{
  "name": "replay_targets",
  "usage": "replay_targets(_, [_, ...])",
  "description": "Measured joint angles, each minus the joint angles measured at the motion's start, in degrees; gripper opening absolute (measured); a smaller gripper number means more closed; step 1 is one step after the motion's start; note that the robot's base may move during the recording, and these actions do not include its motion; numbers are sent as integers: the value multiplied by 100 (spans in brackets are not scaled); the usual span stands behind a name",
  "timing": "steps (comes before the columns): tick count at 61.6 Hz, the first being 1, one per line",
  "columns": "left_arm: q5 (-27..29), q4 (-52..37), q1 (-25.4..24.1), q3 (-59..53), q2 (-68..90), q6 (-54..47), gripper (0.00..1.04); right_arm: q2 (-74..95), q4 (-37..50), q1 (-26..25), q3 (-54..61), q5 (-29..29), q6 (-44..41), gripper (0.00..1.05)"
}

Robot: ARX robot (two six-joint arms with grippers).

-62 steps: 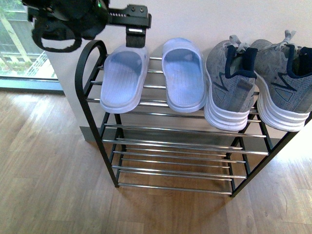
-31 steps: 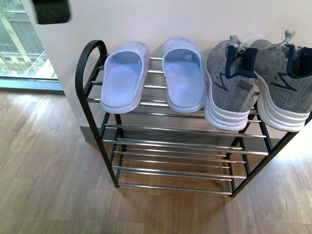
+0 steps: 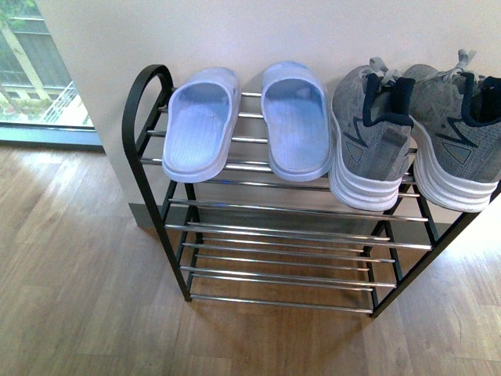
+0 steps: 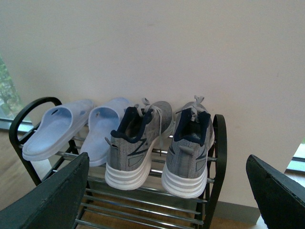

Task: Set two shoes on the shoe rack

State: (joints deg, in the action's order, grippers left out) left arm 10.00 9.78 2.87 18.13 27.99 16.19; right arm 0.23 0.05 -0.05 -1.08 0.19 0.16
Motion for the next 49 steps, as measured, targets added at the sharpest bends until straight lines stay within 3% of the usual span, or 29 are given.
replay_targets(9, [-111, -37, -35, -22, -98, -55, 95, 0, 0, 0, 0, 0, 0, 95])
replay_targets(13, [-887, -1676, -236, -713, -452, -839, 78, 0, 0, 0, 0, -2, 0, 95])
replay_targets(16, [-994, -2194, -247, -951, -645, -1178, 65, 0, 0, 0, 0, 0, 0, 95])
replay_targets(24, [-992, -2245, -267, -1152, -868, -1453, 42, 0, 0, 0, 0, -2, 0, 95])
replay_targets(34, [-994, -2127, -267, -1381, -1224, -1530, 1, 0, 0, 0, 0, -2, 0, 95])
replay_targets(49, [-997, -1926, -267, -1541, -1596, -1556, 1, 0, 0, 0, 0, -2, 0, 95])
